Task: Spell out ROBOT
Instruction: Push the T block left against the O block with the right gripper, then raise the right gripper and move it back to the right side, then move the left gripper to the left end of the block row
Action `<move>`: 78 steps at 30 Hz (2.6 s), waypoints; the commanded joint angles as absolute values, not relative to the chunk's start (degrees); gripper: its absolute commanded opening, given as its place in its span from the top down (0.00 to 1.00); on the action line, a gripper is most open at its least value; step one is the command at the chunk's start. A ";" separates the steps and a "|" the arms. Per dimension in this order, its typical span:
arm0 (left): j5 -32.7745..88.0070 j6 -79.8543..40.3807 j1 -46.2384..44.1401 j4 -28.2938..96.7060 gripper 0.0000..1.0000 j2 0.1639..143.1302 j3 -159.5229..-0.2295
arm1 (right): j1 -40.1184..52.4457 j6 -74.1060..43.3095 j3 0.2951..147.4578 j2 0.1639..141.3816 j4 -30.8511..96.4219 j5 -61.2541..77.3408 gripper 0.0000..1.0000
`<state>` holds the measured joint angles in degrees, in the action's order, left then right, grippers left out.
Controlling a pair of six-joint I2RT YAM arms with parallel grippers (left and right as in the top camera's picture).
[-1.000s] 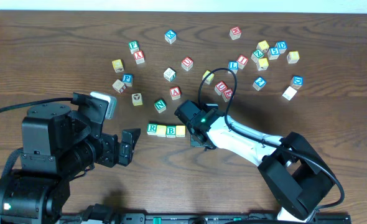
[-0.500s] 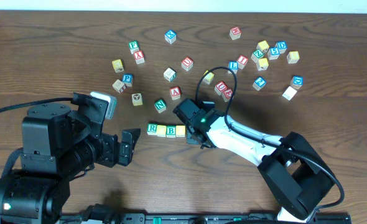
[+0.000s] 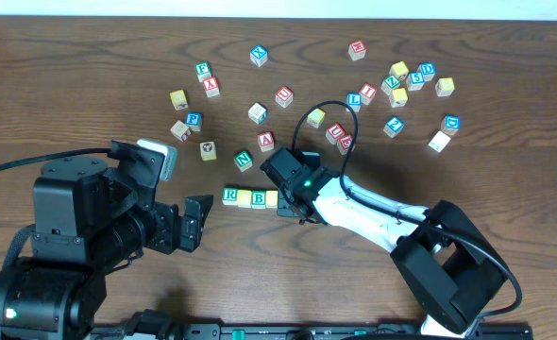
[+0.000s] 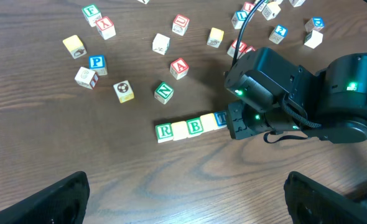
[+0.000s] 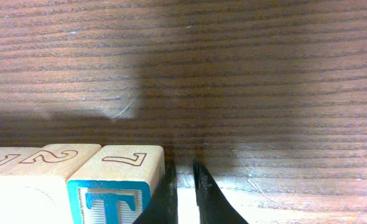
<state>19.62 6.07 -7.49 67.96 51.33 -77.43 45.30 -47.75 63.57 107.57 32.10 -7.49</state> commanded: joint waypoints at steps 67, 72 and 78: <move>17.89 6.39 -7.14 68.79 0.21 51.37 -77.14 | 42.09 -18.59 82.06 64.07 65.23 -23.62 0.01; 8.23 1.08 -7.14 69.25 0.22 54.76 -73.89 | 42.09 -18.59 82.06 64.07 65.06 -23.62 0.01; 4.29 -5.74 -7.14 68.93 0.36 64.51 -70.35 | 42.09 -18.57 82.06 64.07 64.60 -23.66 0.01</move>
